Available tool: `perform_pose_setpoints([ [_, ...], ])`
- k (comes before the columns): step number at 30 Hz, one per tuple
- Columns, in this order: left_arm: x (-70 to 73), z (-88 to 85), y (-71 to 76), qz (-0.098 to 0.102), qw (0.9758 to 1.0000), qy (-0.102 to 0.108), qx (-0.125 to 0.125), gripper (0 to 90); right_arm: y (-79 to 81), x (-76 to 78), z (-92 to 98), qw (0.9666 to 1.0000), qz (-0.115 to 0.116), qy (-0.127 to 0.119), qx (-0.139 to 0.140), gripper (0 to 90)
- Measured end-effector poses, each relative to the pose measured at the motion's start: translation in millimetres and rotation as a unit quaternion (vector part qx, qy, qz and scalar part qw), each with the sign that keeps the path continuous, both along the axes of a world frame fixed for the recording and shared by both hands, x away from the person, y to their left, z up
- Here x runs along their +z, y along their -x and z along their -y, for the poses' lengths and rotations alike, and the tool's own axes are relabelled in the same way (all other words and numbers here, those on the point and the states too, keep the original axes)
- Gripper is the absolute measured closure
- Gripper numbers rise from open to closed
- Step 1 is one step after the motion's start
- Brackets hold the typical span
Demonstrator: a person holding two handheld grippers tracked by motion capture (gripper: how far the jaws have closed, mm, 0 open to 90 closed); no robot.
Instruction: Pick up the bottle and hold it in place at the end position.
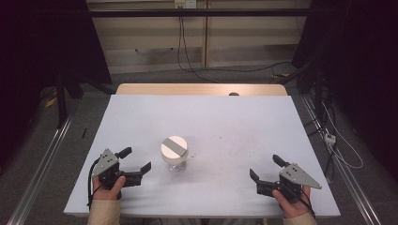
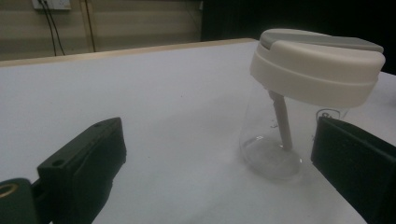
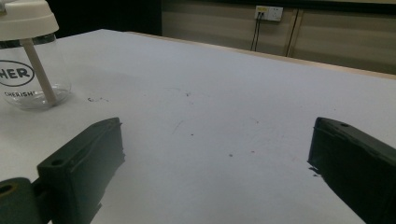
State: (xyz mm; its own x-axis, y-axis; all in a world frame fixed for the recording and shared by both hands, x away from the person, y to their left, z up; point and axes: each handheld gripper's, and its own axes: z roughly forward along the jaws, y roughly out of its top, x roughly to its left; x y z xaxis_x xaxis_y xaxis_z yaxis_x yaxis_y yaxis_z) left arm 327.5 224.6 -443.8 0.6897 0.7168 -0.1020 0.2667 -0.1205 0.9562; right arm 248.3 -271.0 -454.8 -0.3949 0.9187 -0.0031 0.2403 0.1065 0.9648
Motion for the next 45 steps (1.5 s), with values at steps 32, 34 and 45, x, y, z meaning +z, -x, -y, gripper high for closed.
perform_pose_setpoints([
  [32, 2.6, 41.4, -1.2, -0.033, 0.9985, -0.018, -0.038, 3.5, -4.1, -0.3, -3.9, 1.0, 0.002, 0.006, 0.006, 3.5],
  [34, 2.5, 45.3, -2.8, -0.036, 0.9983, -0.022, -0.041, 3.5, -3.8, -0.2, -3.5, 1.0, 0.001, 0.006, 0.004, 3.6],
  [45, 0.3, 65.6, -6.4, -0.045, 0.9959, -0.046, -0.063, 4.7, -1.8, 0.3, -1.3, 1.0, 0.004, 0.007, 0.001, 3.6],
])
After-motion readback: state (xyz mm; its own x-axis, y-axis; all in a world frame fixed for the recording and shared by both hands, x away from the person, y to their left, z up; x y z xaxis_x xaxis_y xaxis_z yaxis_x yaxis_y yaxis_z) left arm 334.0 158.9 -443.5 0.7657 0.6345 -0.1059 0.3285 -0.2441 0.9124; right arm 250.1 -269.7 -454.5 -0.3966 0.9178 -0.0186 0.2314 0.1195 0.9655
